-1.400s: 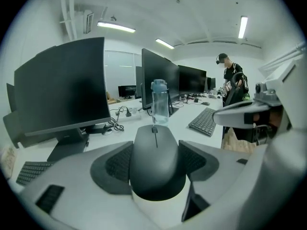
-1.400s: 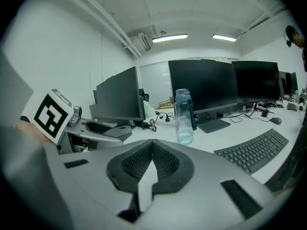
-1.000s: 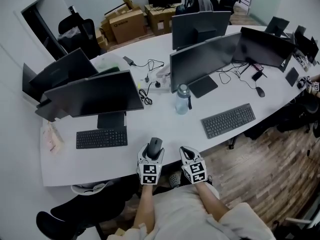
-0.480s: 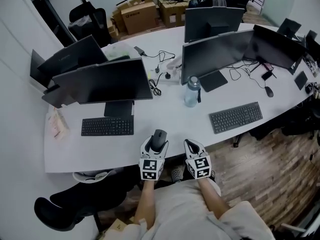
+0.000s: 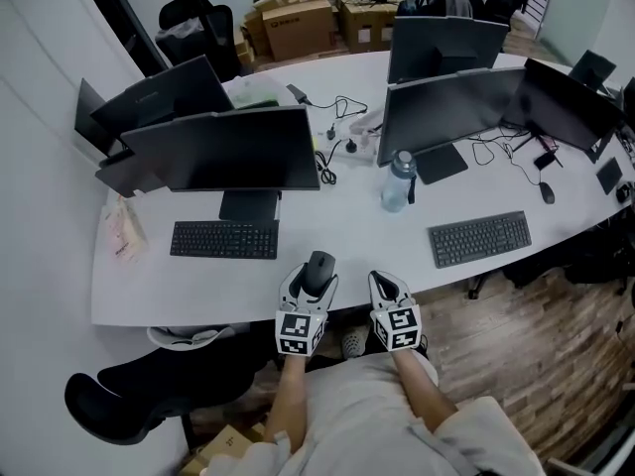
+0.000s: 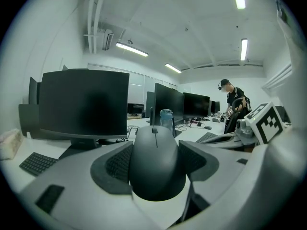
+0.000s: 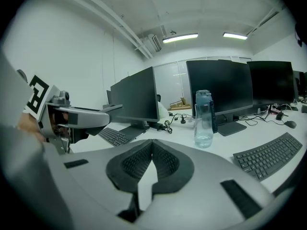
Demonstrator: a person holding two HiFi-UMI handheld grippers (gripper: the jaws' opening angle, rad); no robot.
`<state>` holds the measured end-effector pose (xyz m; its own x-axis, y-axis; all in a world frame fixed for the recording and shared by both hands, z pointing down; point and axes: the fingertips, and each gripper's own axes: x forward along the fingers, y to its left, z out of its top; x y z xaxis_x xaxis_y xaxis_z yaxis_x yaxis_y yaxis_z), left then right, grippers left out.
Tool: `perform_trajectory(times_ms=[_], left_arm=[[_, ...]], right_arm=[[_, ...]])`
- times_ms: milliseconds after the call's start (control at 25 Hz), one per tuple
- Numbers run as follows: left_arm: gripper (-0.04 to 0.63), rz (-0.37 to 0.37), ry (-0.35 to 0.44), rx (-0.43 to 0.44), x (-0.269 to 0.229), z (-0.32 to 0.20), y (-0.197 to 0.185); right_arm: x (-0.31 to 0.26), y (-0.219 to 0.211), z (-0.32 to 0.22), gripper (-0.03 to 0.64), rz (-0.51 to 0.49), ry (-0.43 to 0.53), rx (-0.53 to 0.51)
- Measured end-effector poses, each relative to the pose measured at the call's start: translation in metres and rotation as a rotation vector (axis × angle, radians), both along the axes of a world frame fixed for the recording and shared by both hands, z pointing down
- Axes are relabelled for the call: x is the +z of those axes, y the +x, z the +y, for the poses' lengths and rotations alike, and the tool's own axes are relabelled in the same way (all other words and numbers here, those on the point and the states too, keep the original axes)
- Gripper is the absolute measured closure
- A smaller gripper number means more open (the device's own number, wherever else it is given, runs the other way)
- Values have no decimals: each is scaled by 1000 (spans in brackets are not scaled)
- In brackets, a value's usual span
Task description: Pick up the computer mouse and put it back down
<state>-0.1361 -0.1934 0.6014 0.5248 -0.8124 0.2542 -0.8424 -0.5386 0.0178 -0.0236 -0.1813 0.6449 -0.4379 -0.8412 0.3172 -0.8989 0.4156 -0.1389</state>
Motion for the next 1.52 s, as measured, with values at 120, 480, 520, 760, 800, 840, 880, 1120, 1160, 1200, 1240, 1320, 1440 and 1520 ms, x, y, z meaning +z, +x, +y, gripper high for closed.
perform_trajectory(times_ms=[120,480,520,760,800,840,880,1120,1160,1200,1240,1320,1440,1520], left_arm=[[291,-3,4,-14,-1,-1,-7],[291,43,-33,-71,10,-6,-32],[291,47,-33,-77,10,-7,-34],[291,56,-40,-85,13,-14,-36],[291,55,-45,-81,14,-15,-34],[291,56,-51,-75,16,-17,-32],[291,58,-58,-68,19,-18,-28],[291,54,-85,-38,28,-29,-12],[291,50,-88,-33,30,-30,-9],[291,48,-91,-29,32,-31,-7],[291,46,-92,-25,33,-33,-4],[291,39,-96,-16,35,-38,1],[291,18,-110,-8,41,-46,7],[291,11,-121,-8,46,-50,10]], right_arm=[[-2,-8,-4,611,-9,15,-17],[7,-38,-12,612,-63,-63,-103],[10,-43,-11,612,-65,-84,-127],[19,-56,-8,612,-47,-113,-195],[19,-55,-9,612,-49,-116,-194],[21,-53,-9,611,-52,-120,-192],[22,-49,-9,611,-55,-126,-190],[27,-39,-13,609,-60,-139,-199],[28,-39,-13,609,-62,-144,-206],[29,-38,-13,609,-65,-151,-216],[30,-38,-14,609,-67,-156,-226],[31,-37,-16,609,-71,-156,-239],[27,-34,-23,610,-74,-133,-250],[21,-33,-26,611,-69,-105,-272]])
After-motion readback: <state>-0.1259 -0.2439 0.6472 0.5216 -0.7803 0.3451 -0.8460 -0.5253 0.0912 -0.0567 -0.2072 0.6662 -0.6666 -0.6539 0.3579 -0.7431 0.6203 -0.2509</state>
